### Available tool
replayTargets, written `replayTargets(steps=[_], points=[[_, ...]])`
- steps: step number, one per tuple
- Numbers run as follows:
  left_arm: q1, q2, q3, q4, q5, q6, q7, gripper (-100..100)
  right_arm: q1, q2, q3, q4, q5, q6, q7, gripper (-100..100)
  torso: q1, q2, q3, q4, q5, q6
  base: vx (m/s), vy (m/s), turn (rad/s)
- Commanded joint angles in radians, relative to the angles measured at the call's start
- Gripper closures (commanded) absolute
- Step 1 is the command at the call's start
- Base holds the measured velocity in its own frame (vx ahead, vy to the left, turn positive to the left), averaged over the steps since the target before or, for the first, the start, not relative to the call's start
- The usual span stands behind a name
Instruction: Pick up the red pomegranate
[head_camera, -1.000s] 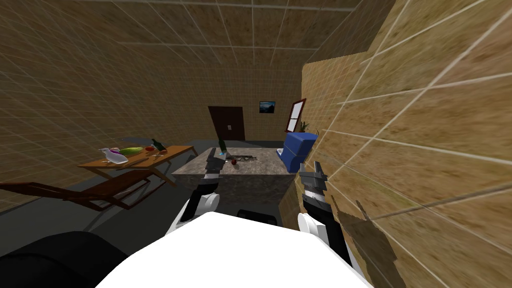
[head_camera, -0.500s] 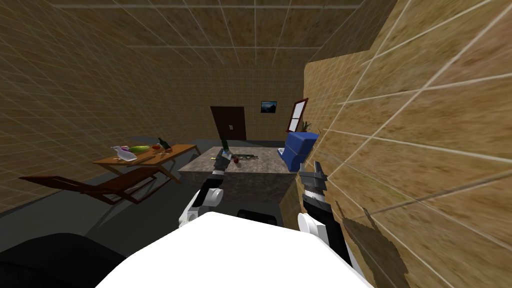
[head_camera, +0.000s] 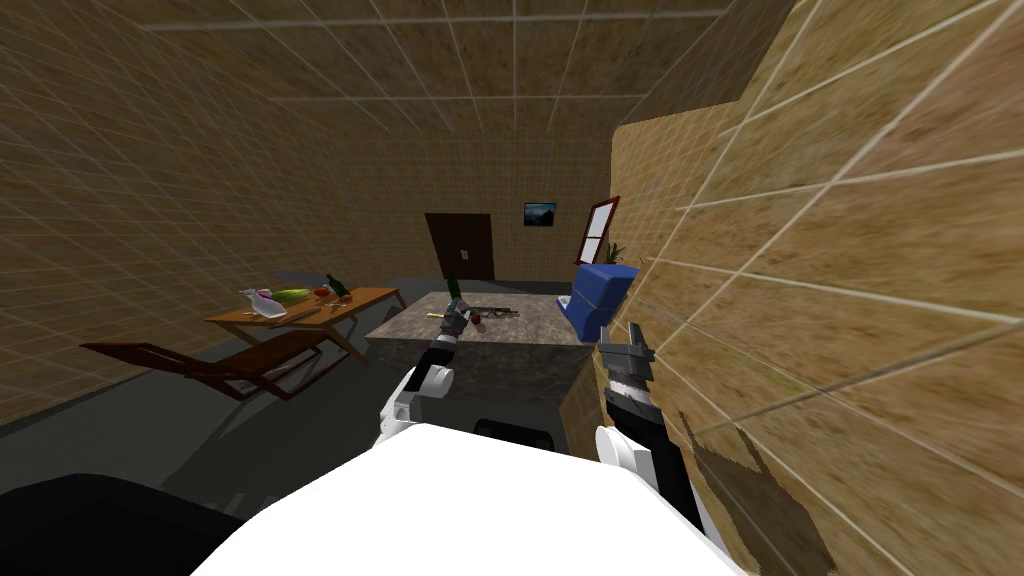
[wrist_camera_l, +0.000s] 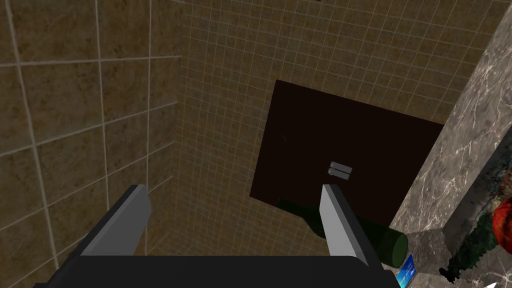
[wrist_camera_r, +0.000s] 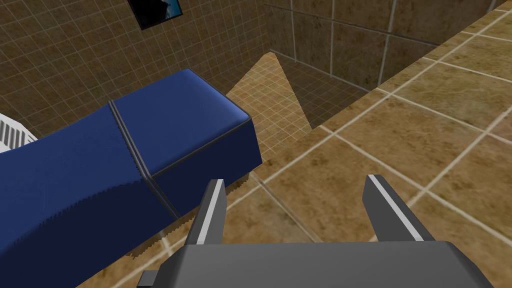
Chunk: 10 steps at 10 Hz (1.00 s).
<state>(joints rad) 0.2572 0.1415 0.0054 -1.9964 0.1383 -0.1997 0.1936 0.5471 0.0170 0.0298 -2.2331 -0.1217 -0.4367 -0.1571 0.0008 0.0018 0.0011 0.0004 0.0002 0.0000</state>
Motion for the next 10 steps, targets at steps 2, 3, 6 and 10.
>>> replayTargets(steps=[2,3,6,10], points=[[-0.06,0.016,-0.003,0.078,0.009,0.045,0.006,-100,0.0,0.0,0.0,0.0,0.0,0.0,0.0,0,0.0,0.0,0.0,0.0,0.0,0.0,-0.037,0.008,0.042],[-0.101,0.029,-0.002,0.118,0.016,0.075,0.011,-100,0.0,0.0,0.0,0.0,0.0,0.0,0.0,0,0.0,0.0,0.0,0.0,0.0,0.0,-0.028,0.004,0.045],[-0.15,0.042,-0.001,0.19,0.022,0.107,0.017,-100,0.0,0.0,0.0,0.0,0.0,0.0,0.0,0,-0.001,-0.001,0.0,0.0,0.0,0.0,-0.022,-0.002,0.029],[-0.245,0.069,0.004,0.304,0.035,0.174,0.029,-100,0.0,0.0,0.0,0.0,0.0,0.0,0.0,0,-0.001,-0.001,0.0,0.0,0.0,0.0,-0.02,-0.005,0.034]])
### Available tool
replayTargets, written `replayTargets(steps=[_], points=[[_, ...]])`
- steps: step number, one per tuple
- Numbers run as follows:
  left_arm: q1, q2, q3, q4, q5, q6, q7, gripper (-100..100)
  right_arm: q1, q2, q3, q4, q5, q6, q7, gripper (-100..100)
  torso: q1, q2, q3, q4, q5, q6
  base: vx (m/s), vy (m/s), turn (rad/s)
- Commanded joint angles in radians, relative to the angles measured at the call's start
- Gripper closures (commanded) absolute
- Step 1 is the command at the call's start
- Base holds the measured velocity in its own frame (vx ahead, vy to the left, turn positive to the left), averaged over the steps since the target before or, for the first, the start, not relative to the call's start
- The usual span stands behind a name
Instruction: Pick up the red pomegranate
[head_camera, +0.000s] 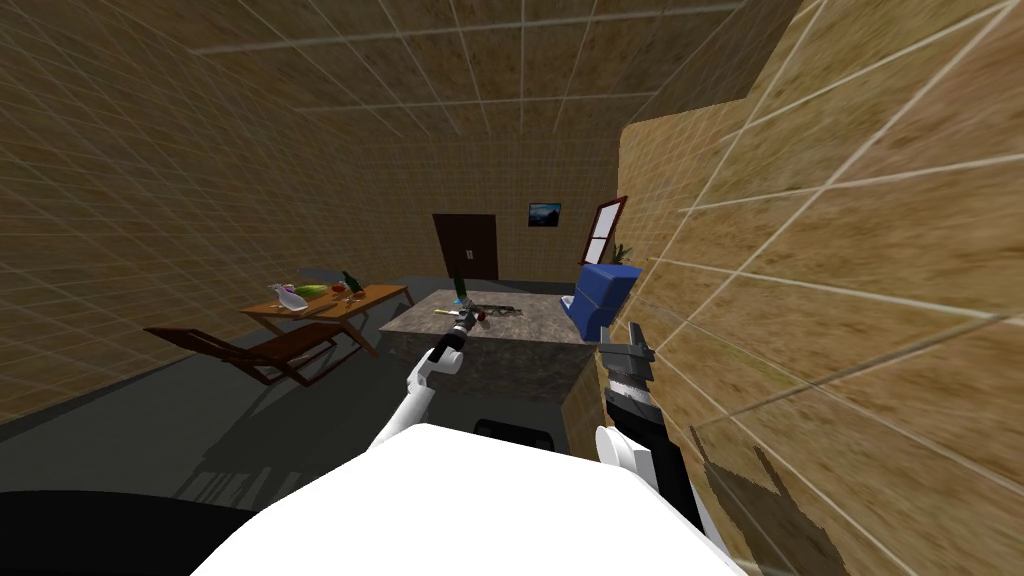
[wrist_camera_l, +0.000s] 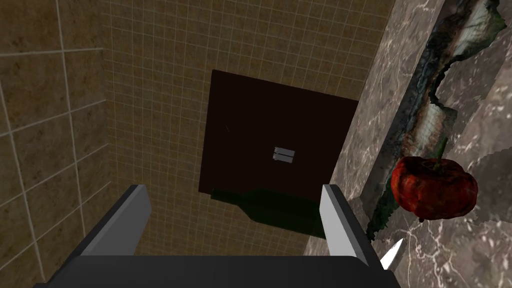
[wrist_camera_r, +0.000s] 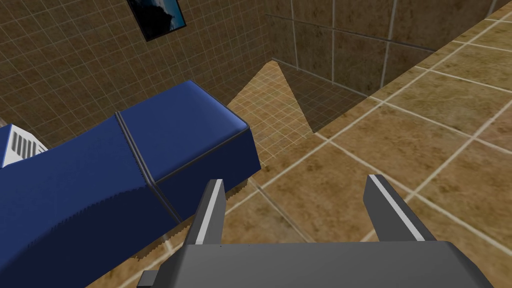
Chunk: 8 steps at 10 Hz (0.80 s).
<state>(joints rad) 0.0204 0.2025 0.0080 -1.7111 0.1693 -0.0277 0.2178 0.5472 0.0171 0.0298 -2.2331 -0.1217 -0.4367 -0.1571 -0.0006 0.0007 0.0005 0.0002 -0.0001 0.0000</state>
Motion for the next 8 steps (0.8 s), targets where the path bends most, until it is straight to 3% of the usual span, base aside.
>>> replayTargets(steps=[1,3,6,8], points=[[-0.05,0.022,0.004,0.05,0.01,0.038,0.01,-100,0.0,0.0,0.0,0.0,0.0,0.0,0.0,0,0.0,0.0,0.0,0.0,0.0,0.0,-0.017,-0.012,0.042],[-0.058,0.022,0.004,0.086,0.01,0.038,0.01,-100,0.0,0.0,0.0,0.0,0.0,0.0,0.0,0,0.0,0.0,0.0,0.0,0.0,0.0,-0.007,-0.006,0.013],[-0.149,0.05,0.012,0.172,0.021,0.109,0.023,-100,0.0,0.0,0.0,0.0,0.0,0.0,0.0,0,0.0,-0.001,0.0,0.0,0.0,0.0,-0.01,-0.013,0.037],[-0.158,0.05,0.012,0.212,0.021,0.109,0.023,-100,0.0,0.0,0.0,0.0,0.0,0.0,0.0,0,-0.001,-0.001,0.0,0.0,0.0,0.0,-0.004,-0.012,0.012]])
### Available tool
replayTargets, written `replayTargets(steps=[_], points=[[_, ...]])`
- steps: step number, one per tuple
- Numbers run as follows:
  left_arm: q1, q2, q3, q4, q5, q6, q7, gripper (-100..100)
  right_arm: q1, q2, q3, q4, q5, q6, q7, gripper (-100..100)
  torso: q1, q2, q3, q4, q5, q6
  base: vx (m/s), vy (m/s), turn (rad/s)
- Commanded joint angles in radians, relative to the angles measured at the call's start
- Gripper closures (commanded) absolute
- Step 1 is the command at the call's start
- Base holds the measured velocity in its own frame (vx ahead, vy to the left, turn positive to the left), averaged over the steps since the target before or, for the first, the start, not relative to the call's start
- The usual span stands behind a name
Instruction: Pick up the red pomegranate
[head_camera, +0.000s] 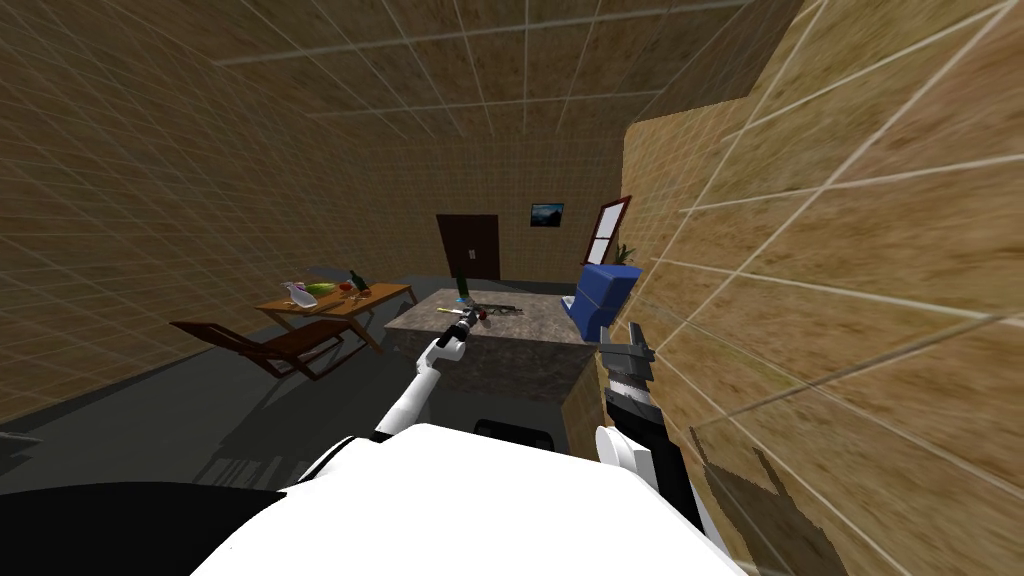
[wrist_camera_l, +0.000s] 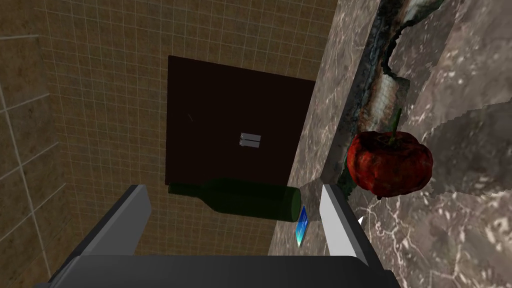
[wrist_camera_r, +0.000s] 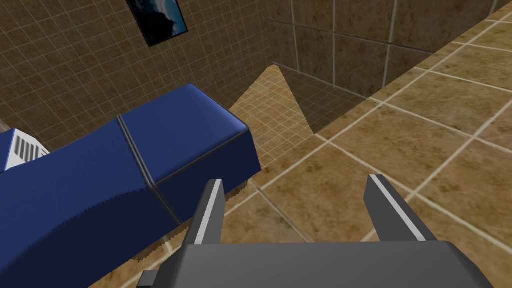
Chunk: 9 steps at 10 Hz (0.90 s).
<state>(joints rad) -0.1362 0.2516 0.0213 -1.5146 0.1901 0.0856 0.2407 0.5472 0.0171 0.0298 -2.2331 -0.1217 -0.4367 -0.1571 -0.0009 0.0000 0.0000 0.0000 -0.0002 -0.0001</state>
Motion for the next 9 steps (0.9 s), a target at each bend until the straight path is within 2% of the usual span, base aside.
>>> replayTargets(steps=[1,2,3,4,5,6,7,8,9], points=[[-0.05,0.014,0.004,0.05,0.006,0.032,0.006,-100,0.0,0.0,0.0,0.0,0.0,0.0,0.0,0,0.0,0.0,0.0,0.0,0.0,0.0,-0.004,-0.017,0.044],[-0.052,0.014,0.004,0.078,0.006,0.032,0.006,-100,0.0,0.0,0.0,0.0,0.0,0.0,0.0,0,0.0,0.0,0.0,0.0,0.0,0.0,-0.004,-0.019,0.023],[-0.097,0.026,0.009,0.11,0.011,0.068,0.012,-100,0.0,0.0,0.0,0.0,0.0,0.0,0.0,0,0.0,0.0,0.0,0.0,0.0,0.0,0.001,-0.027,0.036],[-0.102,0.026,0.009,0.142,0.011,0.068,0.012,-100,0.0,0.0,0.0,0.0,0.0,0.0,0.0,0,-0.001,0.0,0.0,0.0,0.0,0.0,0.001,-0.025,0.025],[-0.141,0.038,0.014,0.169,0.015,0.104,0.019,-100,0.0,0.0,0.0,0.0,0.0,0.0,0.0,0,-0.001,0.0,0.0,0.0,0.0,0.0,-0.007,-0.03,0.056],[-0.151,0.038,0.014,0.206,0.015,0.104,0.019,-100,0.0,0.0,0.0,0.0,0.0,0.0,0.0,0,-0.001,0.0,0.0,0.0,0.0,0.0,-0.002,-0.025,0.018],[-0.192,0.049,0.02,0.237,0.02,0.14,0.025,-100,0.0,0.0,0.0,0.0,0.0,0.0,0.0,0,-0.001,0.0,0.0,0.0,0.0,0.0,-0.004,-0.031,0.034],[-0.2,0.049,0.02,0.269,0.02,0.14,0.025,-100,0.0,0.0,0.0,0.0,0.0,0.0,0.0,0,-0.001,0.0,0.0,0.0,0.0,0.0,-0.002,-0.029,0.02],[-0.238,0.059,0.026,0.296,0.023,0.176,0.031,-100,0.0,0.0,0.0,0.0,0.0,0.0,0.0,0,-0.001,0.0,0.0,0.0,0.0,0.0,0.008,-0.039,0.043]])
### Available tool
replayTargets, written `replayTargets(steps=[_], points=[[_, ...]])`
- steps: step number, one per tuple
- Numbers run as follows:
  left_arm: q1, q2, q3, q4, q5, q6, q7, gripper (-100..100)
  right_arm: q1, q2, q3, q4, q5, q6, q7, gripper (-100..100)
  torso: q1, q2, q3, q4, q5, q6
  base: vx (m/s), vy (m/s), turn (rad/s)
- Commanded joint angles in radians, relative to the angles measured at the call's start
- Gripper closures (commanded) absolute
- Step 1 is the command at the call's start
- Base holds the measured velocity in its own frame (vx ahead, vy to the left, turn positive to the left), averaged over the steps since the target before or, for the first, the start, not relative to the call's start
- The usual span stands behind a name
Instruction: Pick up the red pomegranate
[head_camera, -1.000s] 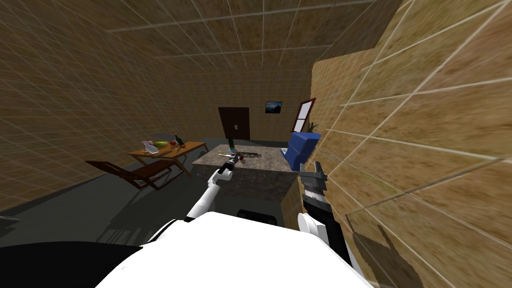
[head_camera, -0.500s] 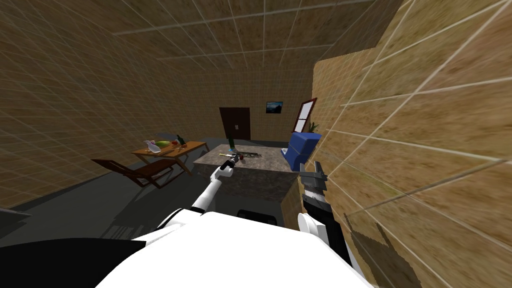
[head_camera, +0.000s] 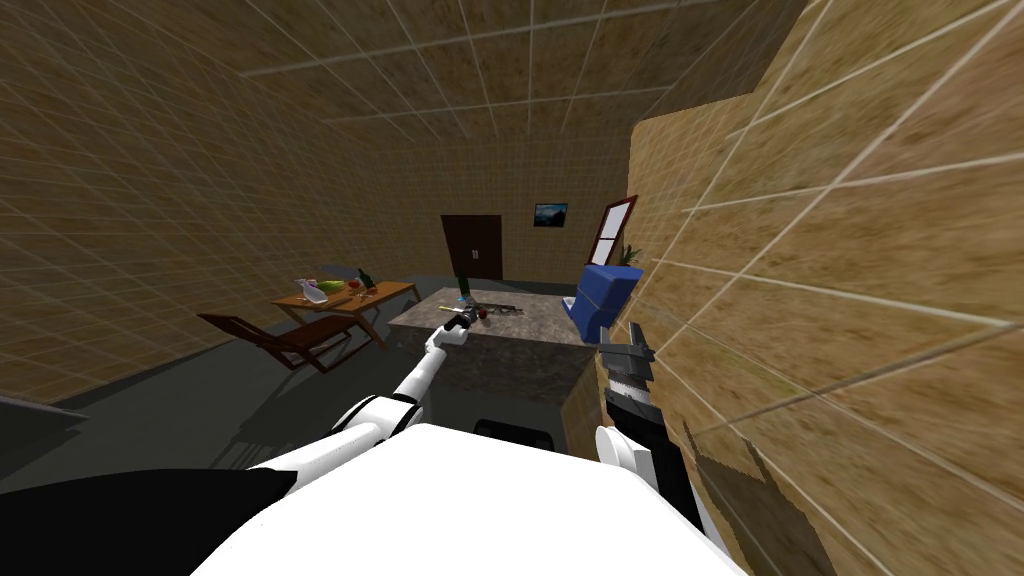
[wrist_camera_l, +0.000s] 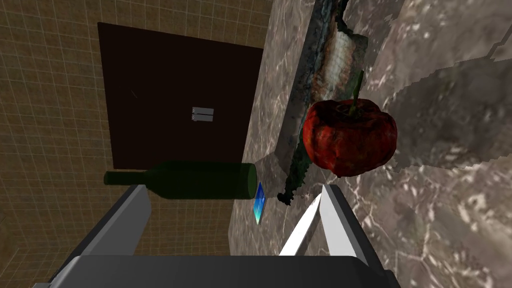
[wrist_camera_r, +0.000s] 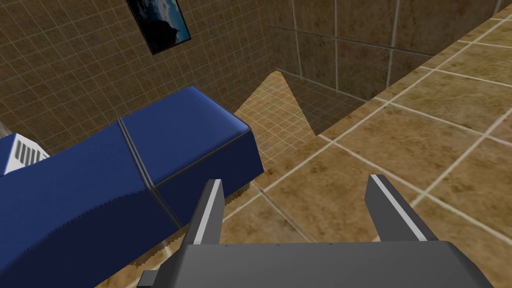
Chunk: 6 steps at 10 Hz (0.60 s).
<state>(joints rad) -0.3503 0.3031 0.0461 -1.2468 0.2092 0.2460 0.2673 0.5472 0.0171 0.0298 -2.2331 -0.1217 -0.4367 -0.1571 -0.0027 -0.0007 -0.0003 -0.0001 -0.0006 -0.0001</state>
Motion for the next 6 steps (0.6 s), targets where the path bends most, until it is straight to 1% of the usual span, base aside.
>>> replayTargets(steps=[1,2,3,4,5,6], points=[[-0.033,0.007,0.002,0.05,0.004,0.016,0.004,-100,0.0,0.0,0.0,0.0,0.0,0.0,0.0,0,0.0,0.0,0.0,0.0,0.0,0.0,0.008,-0.036,0.022],[-0.033,0.007,0.002,0.063,0.004,0.016,0.004,-100,0.0,0.0,0.0,0.0,0.0,0.0,0.0,0,0.0,0.0,0.0,0.0,0.0,0.0,0.002,-0.016,-0.002],[-0.075,0.016,0.009,0.092,0.007,0.051,0.01,-100,0.0,0.0,0.0,0.0,0.0,0.0,0.0,0,0.001,0.0,0.0,0.0,0.0,0.0,-0.002,-0.03,0.045],[-0.079,0.016,0.009,0.115,0.007,0.051,0.01,-100,0.0,0.0,0.0,0.0,0.0,0.0,0.0,0,0.0,0.0,0.0,0.0,0.0,0.0,-0.001,-0.032,0.022],[-0.079,0.016,0.009,0.124,0.007,0.051,0.01,-100,0.0,0.0,0.0,0.0,0.0,0.0,0.0,0,0.0,0.001,0.0,0.0,0.0,0.0,0.002,-0.014,-0.004],[-0.123,0.024,0.016,0.164,0.01,0.085,0.016,-100,0.0,0.0,0.0,0.0,0.0,0.0,0.0,0,0.001,0.0,0.0,0.0,0.0,0.0,0.007,-0.032,0.044]])
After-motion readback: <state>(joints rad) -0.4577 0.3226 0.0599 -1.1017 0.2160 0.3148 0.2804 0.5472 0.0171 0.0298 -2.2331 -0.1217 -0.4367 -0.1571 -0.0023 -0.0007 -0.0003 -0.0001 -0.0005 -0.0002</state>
